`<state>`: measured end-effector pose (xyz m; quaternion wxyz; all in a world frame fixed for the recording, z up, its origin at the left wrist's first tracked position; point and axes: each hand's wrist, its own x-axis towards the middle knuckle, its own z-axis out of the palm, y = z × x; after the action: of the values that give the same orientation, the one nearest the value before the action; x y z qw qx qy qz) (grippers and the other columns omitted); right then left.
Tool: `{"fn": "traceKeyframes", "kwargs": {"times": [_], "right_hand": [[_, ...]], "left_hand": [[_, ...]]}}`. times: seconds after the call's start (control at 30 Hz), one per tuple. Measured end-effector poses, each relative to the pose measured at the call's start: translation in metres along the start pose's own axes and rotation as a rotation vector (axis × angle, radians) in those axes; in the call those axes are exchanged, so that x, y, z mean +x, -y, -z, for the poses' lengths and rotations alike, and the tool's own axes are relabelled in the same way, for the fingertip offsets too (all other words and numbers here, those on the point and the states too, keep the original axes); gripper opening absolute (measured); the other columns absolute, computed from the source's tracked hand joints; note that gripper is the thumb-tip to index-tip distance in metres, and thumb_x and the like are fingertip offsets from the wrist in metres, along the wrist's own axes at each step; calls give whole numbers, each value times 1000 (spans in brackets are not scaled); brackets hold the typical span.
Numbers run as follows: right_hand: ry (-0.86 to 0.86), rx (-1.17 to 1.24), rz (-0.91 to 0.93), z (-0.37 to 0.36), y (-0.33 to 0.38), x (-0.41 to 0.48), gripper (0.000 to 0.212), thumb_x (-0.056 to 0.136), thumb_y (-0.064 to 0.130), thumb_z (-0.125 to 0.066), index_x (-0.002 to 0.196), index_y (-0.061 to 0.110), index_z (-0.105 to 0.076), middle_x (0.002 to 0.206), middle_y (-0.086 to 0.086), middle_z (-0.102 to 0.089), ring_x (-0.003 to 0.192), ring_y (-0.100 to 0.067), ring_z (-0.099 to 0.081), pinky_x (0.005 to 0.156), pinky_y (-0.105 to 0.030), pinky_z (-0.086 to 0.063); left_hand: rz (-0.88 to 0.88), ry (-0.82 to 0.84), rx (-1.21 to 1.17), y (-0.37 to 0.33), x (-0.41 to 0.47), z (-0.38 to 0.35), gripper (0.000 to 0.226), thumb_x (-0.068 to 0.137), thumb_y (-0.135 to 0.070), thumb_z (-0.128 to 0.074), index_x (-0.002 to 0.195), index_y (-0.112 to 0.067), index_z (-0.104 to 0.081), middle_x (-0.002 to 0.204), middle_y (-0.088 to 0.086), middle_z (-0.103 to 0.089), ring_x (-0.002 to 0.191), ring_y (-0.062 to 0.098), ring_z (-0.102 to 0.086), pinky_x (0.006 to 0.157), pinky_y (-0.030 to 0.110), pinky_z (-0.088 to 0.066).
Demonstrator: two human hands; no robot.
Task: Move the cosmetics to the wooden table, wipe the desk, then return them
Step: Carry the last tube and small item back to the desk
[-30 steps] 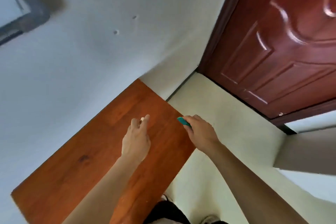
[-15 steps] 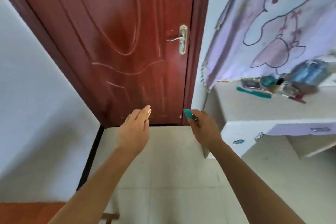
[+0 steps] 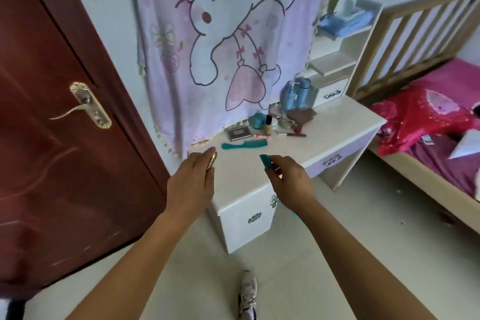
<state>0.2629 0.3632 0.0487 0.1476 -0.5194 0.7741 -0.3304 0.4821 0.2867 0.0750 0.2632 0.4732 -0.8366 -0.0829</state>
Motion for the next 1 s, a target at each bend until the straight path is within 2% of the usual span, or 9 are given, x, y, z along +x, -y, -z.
{"fn": "traceKeyframes", "kwargs": {"times": [0.17,0.3,0.37,0.63,0.73,0.8,0.9,1.0], "right_hand": [[-115,-53,-92,52,-53,89,29,96,25,-60,125,22,-63,104,0,-64,89,-18,-63,77,-32,-52],[-206,-45,-166,94,-89,163,27,96,28,-59,122,23,-64,97,6,-62,82,-12,-61,75,-30,-52],[-263,-29,-197,112,-108,189,27,95,27,-60,123,25,-63,95,8,-60,80,-10,-61,72,-27,-51],[-347,36,-306,153,-205,264,28,96,22,-60,124,18,-63,102,-1,-64,88,-18,-63,81,-40,-54],[-292,50,-327,146,-256,304,28,96,25,-60,123,20,-63,100,1,-65,87,-17,-62,81,-37,-53],[-228,66,-332,135,-289,335,28,96,26,-60,123,21,-64,98,3,-65,83,-16,-60,78,-31,-50],[-46,81,-327,117,-333,375,29,97,28,-58,126,24,-63,97,5,-63,78,-15,-56,72,-24,-42],[111,147,-320,106,-360,406,30,96,27,-61,125,24,-65,95,3,-68,77,-14,-60,70,-19,-43]], "left_hand": [[-63,45,-166,-44,112,-74,40,95,-20,-55,134,-25,-51,118,0,-59,103,24,-59,72,35,-49],[-125,58,-300,-84,203,-123,38,94,-21,-58,131,-26,-52,113,-1,-62,97,21,-61,73,28,-44],[-150,82,-344,-105,241,-147,38,93,-21,-60,131,-24,-54,113,0,-63,96,23,-62,75,30,-47],[-200,206,-389,-168,330,-250,37,93,-21,-60,128,-29,-51,103,-4,-61,86,19,-60,68,32,-48],[-137,213,-366,-176,345,-296,34,94,-25,-59,125,-36,-48,95,-15,-54,82,13,-57,66,27,-42],[-60,248,-306,-178,351,-327,38,95,-28,-57,130,-36,-47,101,-18,-52,85,8,-56,70,26,-44],[166,332,-218,-182,350,-368,38,96,-30,-54,134,-34,-47,119,-8,-60,96,15,-62,81,32,-49],[374,357,-136,-190,341,-390,39,94,-28,-58,132,-31,-51,116,2,-62,95,21,-60,85,38,-51]]}}
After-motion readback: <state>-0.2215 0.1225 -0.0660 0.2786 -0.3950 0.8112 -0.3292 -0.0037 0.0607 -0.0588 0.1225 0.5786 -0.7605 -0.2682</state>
